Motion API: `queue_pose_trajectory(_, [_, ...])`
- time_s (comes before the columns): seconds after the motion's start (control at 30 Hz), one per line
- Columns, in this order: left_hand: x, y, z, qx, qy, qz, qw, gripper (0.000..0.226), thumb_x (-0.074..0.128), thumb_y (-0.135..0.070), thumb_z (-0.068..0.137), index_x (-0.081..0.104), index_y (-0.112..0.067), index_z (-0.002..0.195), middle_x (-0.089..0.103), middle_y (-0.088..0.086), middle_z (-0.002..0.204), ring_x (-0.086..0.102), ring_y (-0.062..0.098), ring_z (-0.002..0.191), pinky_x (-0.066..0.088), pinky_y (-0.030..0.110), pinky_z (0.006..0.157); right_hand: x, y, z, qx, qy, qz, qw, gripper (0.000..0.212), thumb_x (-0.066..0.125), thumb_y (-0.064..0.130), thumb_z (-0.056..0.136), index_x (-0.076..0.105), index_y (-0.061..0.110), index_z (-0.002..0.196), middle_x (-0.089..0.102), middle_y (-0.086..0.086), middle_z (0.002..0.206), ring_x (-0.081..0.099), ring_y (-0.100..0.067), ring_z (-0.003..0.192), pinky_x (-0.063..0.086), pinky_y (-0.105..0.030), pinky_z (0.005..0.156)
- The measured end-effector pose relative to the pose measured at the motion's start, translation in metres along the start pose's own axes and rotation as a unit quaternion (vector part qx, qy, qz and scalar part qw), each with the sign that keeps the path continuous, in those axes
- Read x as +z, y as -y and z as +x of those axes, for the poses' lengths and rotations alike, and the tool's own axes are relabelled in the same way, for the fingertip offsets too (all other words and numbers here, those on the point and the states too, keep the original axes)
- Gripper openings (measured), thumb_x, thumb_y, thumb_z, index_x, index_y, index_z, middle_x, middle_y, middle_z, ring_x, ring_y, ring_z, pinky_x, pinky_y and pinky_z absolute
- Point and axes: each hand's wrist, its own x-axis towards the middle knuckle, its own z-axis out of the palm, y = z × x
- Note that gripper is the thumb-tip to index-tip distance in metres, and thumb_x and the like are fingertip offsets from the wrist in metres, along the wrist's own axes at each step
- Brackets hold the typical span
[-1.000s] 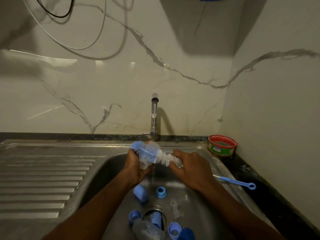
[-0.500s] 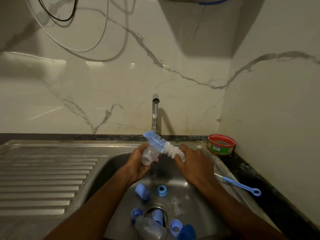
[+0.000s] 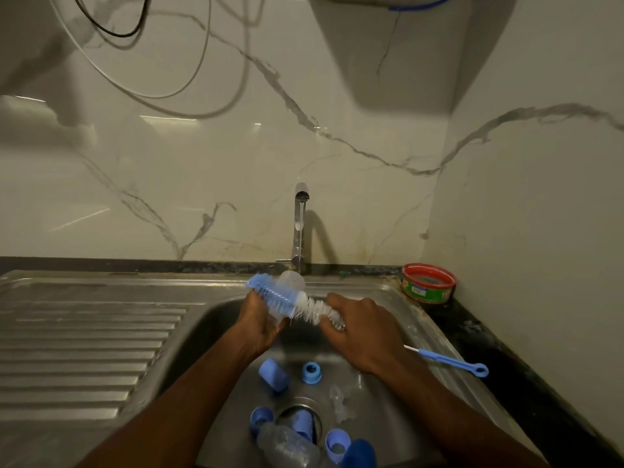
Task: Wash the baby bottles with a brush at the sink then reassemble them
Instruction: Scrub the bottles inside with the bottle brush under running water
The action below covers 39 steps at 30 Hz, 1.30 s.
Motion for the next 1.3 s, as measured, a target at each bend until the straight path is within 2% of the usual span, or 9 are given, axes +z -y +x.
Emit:
queue_pose_trajectory(0.2, [0.006, -0.004, -0.003, -0.014, 0.054, 0.018, 0.998, 0.037, 0.046, -0.028, 0.103, 0.056, -0.001, 0.127, 0.072, 0.025, 0.107, 0.071, 0.033, 0.093, 0.058, 0.041, 0.085, -0.002, -0.01, 0.007, 0.05, -0.048, 0.003, 0.998, 0.034, 0.048, 0.053, 0.101, 0.051, 0.034, 0.129, 0.068, 0.005, 0.113, 0.063, -0.014, 0.096, 0.047, -0.029, 0.076])
queue_pose_trajectory(0.33, [0.003, -0.003, -0.001, 0.045, 0.025, 0.011, 0.999, 0.054, 0.043, -0.034, 0.105, 0.046, 0.008, 0.139, 0.069, 0.02, 0.091, 0.072, 0.024, 0.072, 0.06, 0.031, 0.057, -0.001, -0.003, 0.001, 0.003, -0.006, 0.02, 1.0, 0.033, 0.052, 0.055, 0.097, 0.052, 0.037, 0.124, 0.069, 0.004, 0.106, 0.062, -0.015, 0.089, 0.053, -0.034, 0.079])
queue_pose_trajectory(0.5, [0.014, -0.008, -0.01, -0.014, 0.053, -0.046, 0.997, 0.046, 0.046, -0.036, 0.104, 0.057, -0.001, 0.132, 0.069, 0.026, 0.118, 0.068, 0.034, 0.104, 0.058, 0.044, 0.092, -0.005, -0.003, 0.009, 0.051, -0.061, -0.008, 0.997, 0.034, 0.047, 0.052, 0.101, 0.052, 0.033, 0.129, 0.069, 0.0, 0.109, 0.064, -0.021, 0.096, 0.048, -0.034, 0.078])
queue_pose_trajectory(0.63, [0.008, -0.007, -0.003, 0.009, 0.047, 0.032, 0.998, 0.039, 0.053, -0.029, 0.101, 0.06, -0.003, 0.129, 0.071, 0.022, 0.117, 0.07, 0.033, 0.106, 0.058, 0.042, 0.089, -0.005, -0.011, 0.009, 0.057, -0.043, -0.009, 0.997, 0.035, 0.05, 0.053, 0.099, 0.055, 0.034, 0.127, 0.07, 0.001, 0.111, 0.064, -0.021, 0.097, 0.051, -0.036, 0.082])
queue_pose_trajectory(0.77, [-0.001, -0.006, 0.004, 0.061, 0.021, 0.053, 0.997, 0.038, 0.053, -0.029, 0.102, 0.058, 0.0, 0.125, 0.072, 0.016, 0.097, 0.072, 0.023, 0.083, 0.059, 0.034, 0.07, -0.001, -0.002, 0.003, 0.005, -0.02, 0.008, 1.0, 0.033, 0.053, 0.053, 0.098, 0.055, 0.033, 0.124, 0.069, 0.003, 0.105, 0.063, -0.018, 0.09, 0.052, -0.034, 0.077])
queue_pose_trajectory(0.97, [0.005, -0.005, 0.004, 0.012, 0.084, -0.005, 0.996, 0.056, 0.06, -0.033, 0.088, 0.056, -0.001, 0.135, 0.068, 0.024, 0.123, 0.068, 0.033, 0.111, 0.053, 0.042, 0.101, -0.004, -0.005, 0.008, 0.043, -0.071, -0.026, 0.996, 0.031, 0.048, 0.052, 0.1, 0.054, 0.031, 0.121, 0.069, 0.002, 0.099, 0.059, -0.018, 0.08, 0.041, -0.032, 0.066])
queue_pose_trajectory(1.07, [0.003, -0.003, 0.006, -0.002, 0.089, -0.033, 0.995, 0.059, 0.051, -0.043, 0.096, 0.051, -0.003, 0.139, 0.067, 0.025, 0.12, 0.07, 0.034, 0.105, 0.06, 0.043, 0.089, -0.003, -0.002, 0.003, 0.016, -0.036, 0.002, 0.999, 0.033, 0.052, 0.053, 0.099, 0.055, 0.033, 0.125, 0.069, 0.003, 0.105, 0.063, -0.018, 0.09, 0.049, -0.034, 0.072])
queue_pose_trajectory(1.13, [-0.001, -0.003, 0.007, 0.004, 0.083, -0.03, 0.996, 0.066, 0.054, -0.051, 0.087, 0.051, -0.006, 0.135, 0.063, 0.026, 0.124, 0.067, 0.035, 0.106, 0.062, 0.043, 0.082, -0.002, -0.001, -0.001, 0.002, -0.008, 0.011, 1.0, 0.04, 0.053, 0.054, 0.098, 0.053, 0.035, 0.133, 0.069, 0.003, 0.111, 0.064, -0.017, 0.095, 0.053, -0.035, 0.081])
queue_pose_trajectory(1.3, [0.004, -0.004, 0.005, -0.019, 0.078, -0.024, 0.996, 0.039, 0.045, -0.028, 0.103, 0.056, -0.001, 0.129, 0.067, 0.029, 0.122, 0.068, 0.035, 0.111, 0.058, 0.042, 0.093, -0.002, -0.007, 0.015, 0.082, -0.065, -0.035, 0.994, 0.036, 0.047, 0.049, 0.102, 0.053, 0.03, 0.132, 0.069, 0.0, 0.113, 0.064, -0.02, 0.098, 0.049, -0.035, 0.081])
